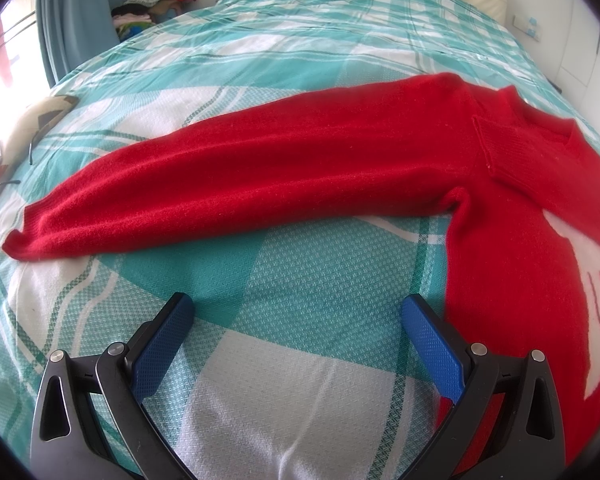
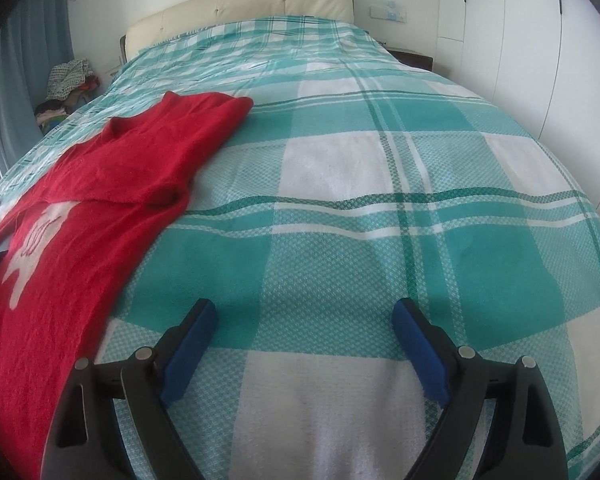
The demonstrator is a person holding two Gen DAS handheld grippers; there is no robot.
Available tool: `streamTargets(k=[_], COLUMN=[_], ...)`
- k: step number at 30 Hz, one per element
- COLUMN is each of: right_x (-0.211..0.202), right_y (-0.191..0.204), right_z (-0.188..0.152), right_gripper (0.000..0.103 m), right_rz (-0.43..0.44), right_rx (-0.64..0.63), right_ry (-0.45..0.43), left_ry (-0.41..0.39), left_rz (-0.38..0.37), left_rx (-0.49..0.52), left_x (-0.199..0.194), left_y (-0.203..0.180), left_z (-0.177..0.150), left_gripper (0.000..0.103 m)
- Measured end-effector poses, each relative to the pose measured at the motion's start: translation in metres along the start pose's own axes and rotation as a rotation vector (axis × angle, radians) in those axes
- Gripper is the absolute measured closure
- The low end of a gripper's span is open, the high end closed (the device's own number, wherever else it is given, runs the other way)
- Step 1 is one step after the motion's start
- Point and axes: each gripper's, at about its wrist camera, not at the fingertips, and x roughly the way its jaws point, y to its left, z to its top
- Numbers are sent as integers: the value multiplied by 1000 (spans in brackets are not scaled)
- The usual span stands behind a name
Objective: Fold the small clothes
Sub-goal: 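Move the left gripper to the other sleeve cuff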
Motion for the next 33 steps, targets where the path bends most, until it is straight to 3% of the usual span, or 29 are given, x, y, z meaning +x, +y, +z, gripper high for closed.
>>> streamTargets(k=[19,24,28,31,33], right_x=[1,1,2,1,1], right_y=[1,2,2,4,5], right_z=[-1,-1,0,0,0], right_gripper=[10,10,10,9,9], right_rz=[1,0,-2,-4,-4], right_rx=[-5,-5,-9,-15,-16], right_ry=[1,1,3,5,5], left_ry=[9,54,-40,-89,-81], left_rz=[-13,-42,-120,-128,-146], left_rx=[3,25,-54,-186,-305], left_x=[-4,-32,-79,-101,-98], left_y=[0,8,53,119,172], left_z=[-5,-14,-1,27,43], left_gripper=[0,1,1,0,0])
